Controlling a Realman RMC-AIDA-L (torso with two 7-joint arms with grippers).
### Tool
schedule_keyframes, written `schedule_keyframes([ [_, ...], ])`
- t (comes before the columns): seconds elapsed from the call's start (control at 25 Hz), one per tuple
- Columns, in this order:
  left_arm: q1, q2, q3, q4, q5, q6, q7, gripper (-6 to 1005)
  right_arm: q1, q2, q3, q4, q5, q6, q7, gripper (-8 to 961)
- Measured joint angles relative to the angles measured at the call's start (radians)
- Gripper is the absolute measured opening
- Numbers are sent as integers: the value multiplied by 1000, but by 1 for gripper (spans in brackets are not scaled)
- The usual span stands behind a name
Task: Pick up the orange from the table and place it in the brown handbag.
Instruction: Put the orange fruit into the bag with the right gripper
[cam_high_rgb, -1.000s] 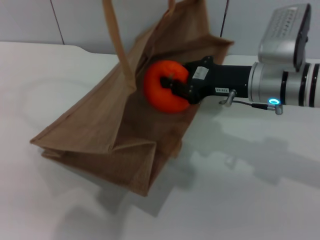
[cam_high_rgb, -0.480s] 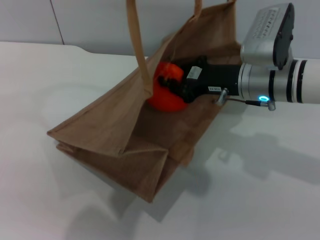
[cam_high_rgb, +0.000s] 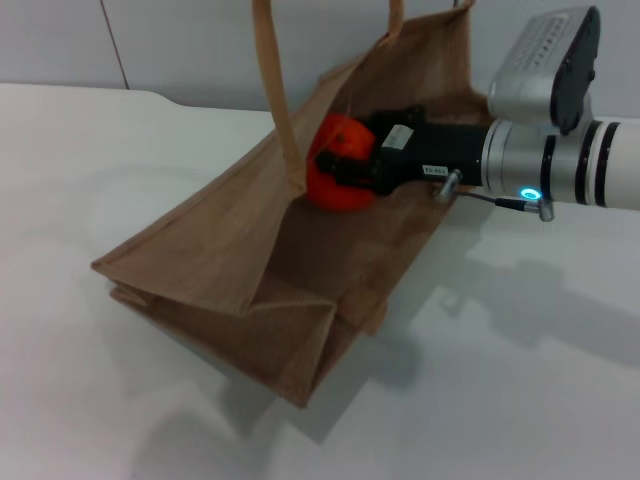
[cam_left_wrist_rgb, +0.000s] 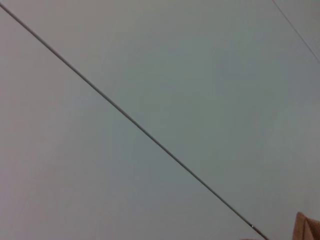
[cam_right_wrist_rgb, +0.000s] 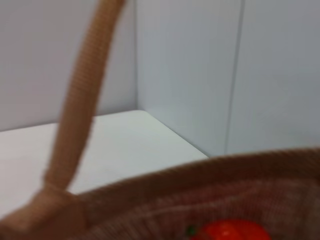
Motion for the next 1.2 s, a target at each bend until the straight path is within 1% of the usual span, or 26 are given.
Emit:
schedule_keyframes([
  [0.28, 10, 1, -2, -7, 2, 10, 1, 120, -4, -4, 10, -7, 4, -19, 18, 574],
  [0.48, 24, 2, -9, -10, 3, 30, 0, 120, -25, -15, 18, -6, 5, -19, 48, 803],
  [0.72, 52, 1, -29, -13, 6, 48, 1, 119, -54, -25, 24, 13, -2, 9, 54, 896],
  [0.8, 62, 1, -45, -19, 7, 52, 0, 119, -68, -32, 25, 19, 1, 21, 65, 896],
  [0.84, 67, 1, -53, -22, 7, 54, 0, 119, -76, -37, 25, 26, 2, 24, 73, 896],
  [0.96, 93, 0, -88, -38, 7, 71, -8, 119, -123, -63, 26, 77, -1, 28, 114, 896],
  [1.08, 119, -1, -123, -55, 3, 105, -25, 118, -201, -95, 36, 156, 0, 43, 145, 896],
  [1.2, 154, -2, -147, -64, -7, 160, -49, 117, -263, -108, 90, 207, -3, 54, 158, 895],
])
